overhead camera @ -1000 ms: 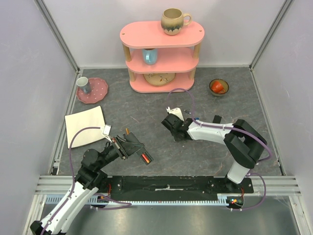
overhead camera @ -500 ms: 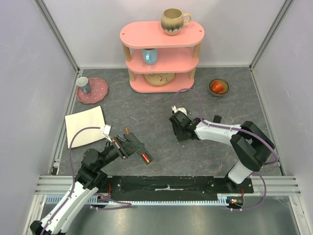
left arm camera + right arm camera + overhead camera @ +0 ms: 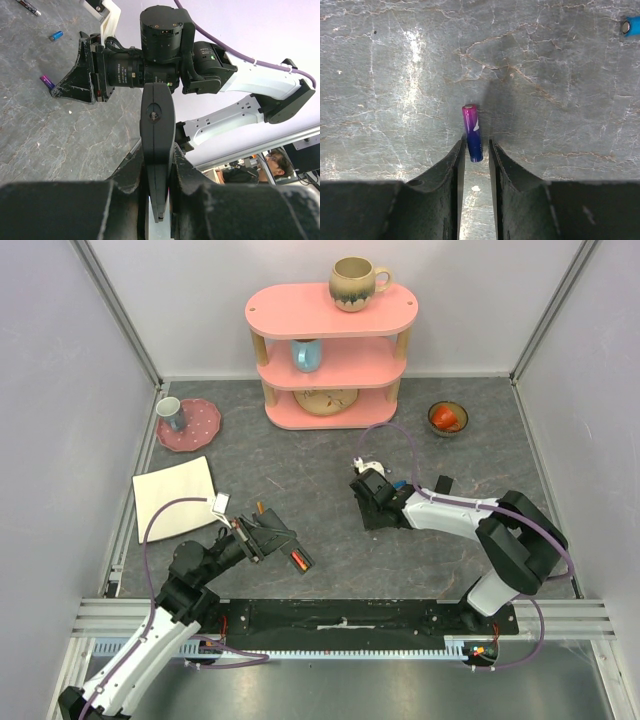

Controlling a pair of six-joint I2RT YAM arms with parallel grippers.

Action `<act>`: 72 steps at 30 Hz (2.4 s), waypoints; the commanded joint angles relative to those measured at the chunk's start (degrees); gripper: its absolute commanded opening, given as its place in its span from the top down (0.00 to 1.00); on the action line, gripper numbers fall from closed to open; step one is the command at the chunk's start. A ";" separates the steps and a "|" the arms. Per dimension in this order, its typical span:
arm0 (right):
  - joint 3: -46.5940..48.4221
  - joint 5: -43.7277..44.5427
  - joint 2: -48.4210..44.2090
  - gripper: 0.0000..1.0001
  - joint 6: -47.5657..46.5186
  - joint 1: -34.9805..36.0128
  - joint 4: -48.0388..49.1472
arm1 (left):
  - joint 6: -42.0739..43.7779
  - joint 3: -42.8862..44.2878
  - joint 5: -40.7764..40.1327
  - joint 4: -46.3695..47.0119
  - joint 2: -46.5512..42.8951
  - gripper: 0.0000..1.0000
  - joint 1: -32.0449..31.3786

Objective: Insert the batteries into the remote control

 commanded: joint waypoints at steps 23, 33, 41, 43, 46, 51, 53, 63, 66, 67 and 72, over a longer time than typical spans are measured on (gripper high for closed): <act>0.59 -3.70 -18.46 1.00 -6.69 6.37 -6.84 | 1.00 -10.02 -0.77 9.83 6.91 0.98 -0.07; 11.83 -1.42 -29.92 1.00 -7.84 22.10 -22.40 | 1.61 -6.86 0.46 34.78 33.18 0.98 -0.16; 21.85 -0.19 -21.31 1.00 -6.34 29.67 -27.42 | 1.18 -4.66 -0.42 46.05 44.80 0.98 -0.25; 22.56 0.43 -19.90 1.00 -5.55 29.85 -27.16 | 1.09 -4.83 -0.59 47.46 45.33 0.98 -0.25; 23.01 1.48 -18.40 1.00 -4.15 29.85 -26.37 | 1.09 -5.18 -0.77 47.91 44.72 0.98 -0.25; 24.15 0.78 -14.72 1.00 -3.79 29.93 -25.58 | 1.09 -6.06 -0.51 46.85 42.79 0.98 -0.34; 24.59 0.96 -13.66 1.00 -3.88 29.85 -25.66 | 1.00 -6.24 -0.24 46.15 41.65 0.98 -0.34; 26.52 1.05 -10.67 1.00 -4.23 29.67 -26.10 | 1.35 -7.20 0.29 41.93 36.19 0.98 -0.34; 27.58 0.43 -9.88 1.00 -4.49 29.41 -26.89 | 1.17 -7.82 0.29 40.97 34.88 0.98 -0.42; 28.27 0.17 -9.61 1.00 -4.49 29.23 -27.15 | 0.91 -7.82 0.37 40.70 34.61 0.98 -0.42; 30.21 -1.67 -7.59 1.00 -5.02 28.09 -29.44 | -0.76 -8.17 0.55 39.38 33.29 0.98 -0.42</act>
